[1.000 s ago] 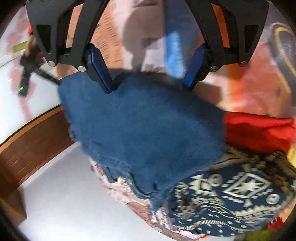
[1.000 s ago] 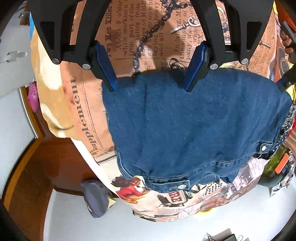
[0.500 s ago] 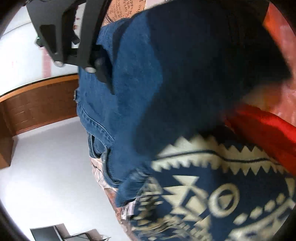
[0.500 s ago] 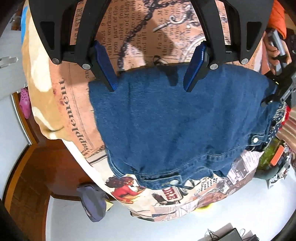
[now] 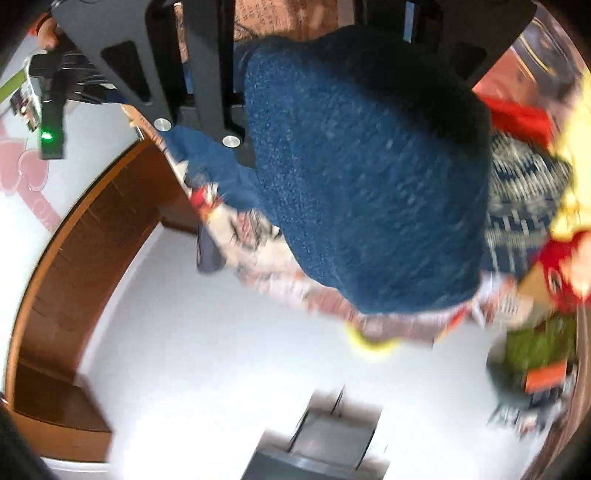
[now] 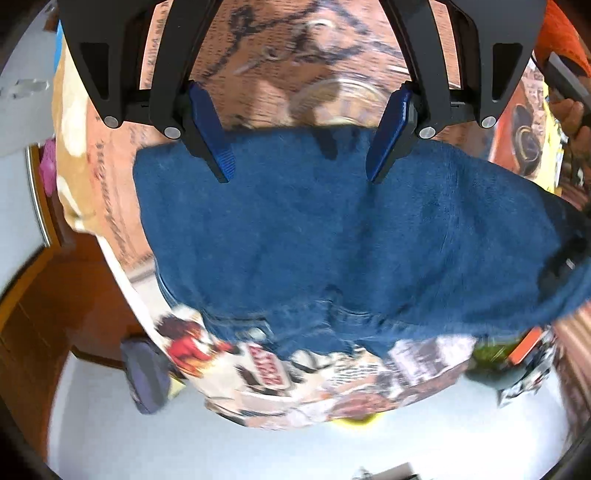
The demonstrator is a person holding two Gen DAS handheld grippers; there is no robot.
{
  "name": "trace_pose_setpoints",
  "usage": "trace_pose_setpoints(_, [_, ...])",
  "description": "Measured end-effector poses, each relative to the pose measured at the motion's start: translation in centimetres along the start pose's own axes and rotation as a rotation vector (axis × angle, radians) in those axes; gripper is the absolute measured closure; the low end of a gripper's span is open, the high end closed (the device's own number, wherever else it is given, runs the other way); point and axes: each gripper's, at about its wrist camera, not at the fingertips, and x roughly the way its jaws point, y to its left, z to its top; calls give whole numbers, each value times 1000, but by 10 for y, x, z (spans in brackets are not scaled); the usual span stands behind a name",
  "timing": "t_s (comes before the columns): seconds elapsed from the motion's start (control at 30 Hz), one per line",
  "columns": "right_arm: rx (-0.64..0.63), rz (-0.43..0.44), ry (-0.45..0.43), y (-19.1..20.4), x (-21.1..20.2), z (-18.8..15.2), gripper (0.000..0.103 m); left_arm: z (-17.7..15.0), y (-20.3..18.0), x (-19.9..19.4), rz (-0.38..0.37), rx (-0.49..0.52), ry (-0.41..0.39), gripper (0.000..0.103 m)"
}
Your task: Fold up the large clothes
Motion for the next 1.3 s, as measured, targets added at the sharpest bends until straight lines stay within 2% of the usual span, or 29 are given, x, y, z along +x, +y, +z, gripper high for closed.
trace_pose_setpoints(0.13, [-72, 29, 19, 40, 12, 15, 33, 12, -4, -43, 26, 60, -92, 80])
trace_pose_setpoints(0.23, [-136, 62, 34, 74, 27, 18, 33, 14, 2, -63, 61, 83, -116, 80])
trace_pose_setpoints(0.3, [-190, 90, 43, 102, 41, 15, 33, 14, 9, -66, 97, 101, -110, 80])
trace_pose_setpoints(0.4, [-265, 81, 52, 132, 62, 9, 33, 12, 14, -52, 148, 127, -76, 80])
trace_pose_setpoints(0.53, [-270, 81, 104, 145, 92, 0, 33, 1, 23, -34, 196, 161, -33, 80])
trace_pose_setpoints(0.7, [-215, 193, 179, 117, 97, 5, 33, -6, 4, -14, 203, 237, -30, 80])
trace_pose_setpoints(0.83, [-125, 211, 117, 70, 69, 9, 33, 4, -22, 9, 137, 269, -1, 80])
trace_pose_setpoints(0.9, [-91, 181, 73, 40, 55, 11, 33, 6, -38, 19, 99, 272, 13, 80])
trace_pose_setpoints(1.0, [-59, 41, 37, 3, 40, 12, 33, -1, -73, 41, 54, 319, 54, 80])
trace_pose_setpoints(1.07, [-30, -21, 31, -26, 31, 8, 33, -10, -93, 58, 24, 368, 89, 80])
trace_pose_setpoints(1.17, [12, -62, 31, -59, 20, -1, 33, -36, -118, 82, -32, 426, 180, 80])
trace_pose_setpoints(1.3, [9, -126, 37, -77, 16, -14, 33, -80, -137, 110, -107, 476, 326, 80])
